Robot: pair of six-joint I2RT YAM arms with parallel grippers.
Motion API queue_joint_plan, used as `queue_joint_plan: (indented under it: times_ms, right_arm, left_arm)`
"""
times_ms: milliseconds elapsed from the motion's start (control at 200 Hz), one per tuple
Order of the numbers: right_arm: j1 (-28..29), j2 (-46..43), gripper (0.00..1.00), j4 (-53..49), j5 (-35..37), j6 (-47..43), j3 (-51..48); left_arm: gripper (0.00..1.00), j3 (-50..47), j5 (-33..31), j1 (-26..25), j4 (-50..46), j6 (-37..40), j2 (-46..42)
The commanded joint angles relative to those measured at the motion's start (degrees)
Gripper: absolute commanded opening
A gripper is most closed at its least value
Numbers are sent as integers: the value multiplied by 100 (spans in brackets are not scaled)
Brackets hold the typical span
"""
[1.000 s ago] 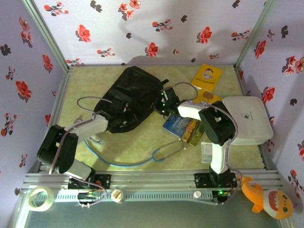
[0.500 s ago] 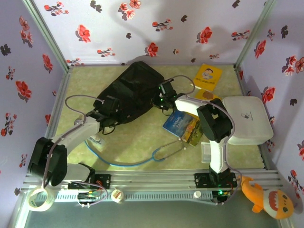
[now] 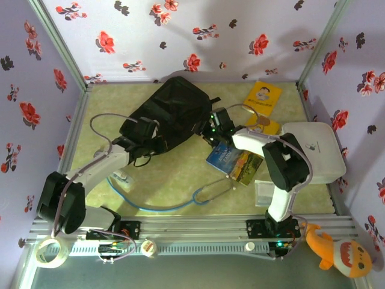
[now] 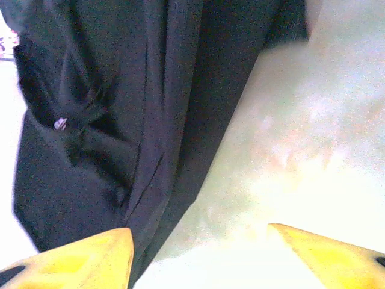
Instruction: Pack the student bag
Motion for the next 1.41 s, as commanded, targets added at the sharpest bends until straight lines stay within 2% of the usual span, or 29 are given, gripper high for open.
queue_joint_plan:
  times_ms: [0, 170, 310, 470, 615, 700, 905, 1180, 1305, 1400]
  right_arm:
    - [214, -186, 62, 666, -171, 796, -328]
    - [354, 181, 63, 922, -427, 837, -96]
    - [418, 532, 57, 794, -413, 771, 224]
    - [460, 789, 43, 461, -237, 571, 488]
    - [458, 695, 22, -149, 384, 196, 507]
    - [459, 595, 16, -448, 745, -17, 477]
    - [451, 433, 13, -841, 1282, -294, 407]
    - [460, 539, 13, -545, 892, -273, 457]
    - [460, 535, 13, -521, 847, -274, 457]
    - [460, 531, 13, -497, 797, -273, 441]
  left_arm:
    - [0, 246, 137, -155, 146, 129, 151]
    - [0, 279, -267, -161, -31, 109, 236]
    - [0, 266, -643, -166, -240, 55, 223]
    - [0, 261, -974, -160, -473, -59, 210]
    - [0, 411, -1578, -118, -1109, -130, 256]
    - [0, 438, -1797, -44, -1379, -147, 255]
    - [0, 349, -1997, 123, -1686, -248, 139]
    - [0, 220, -1392, 125, -1045, -123, -42]
    - [0, 212, -1313, 131, -870, -160, -19]
    - [13, 183, -1279, 142, -767, -238, 17]
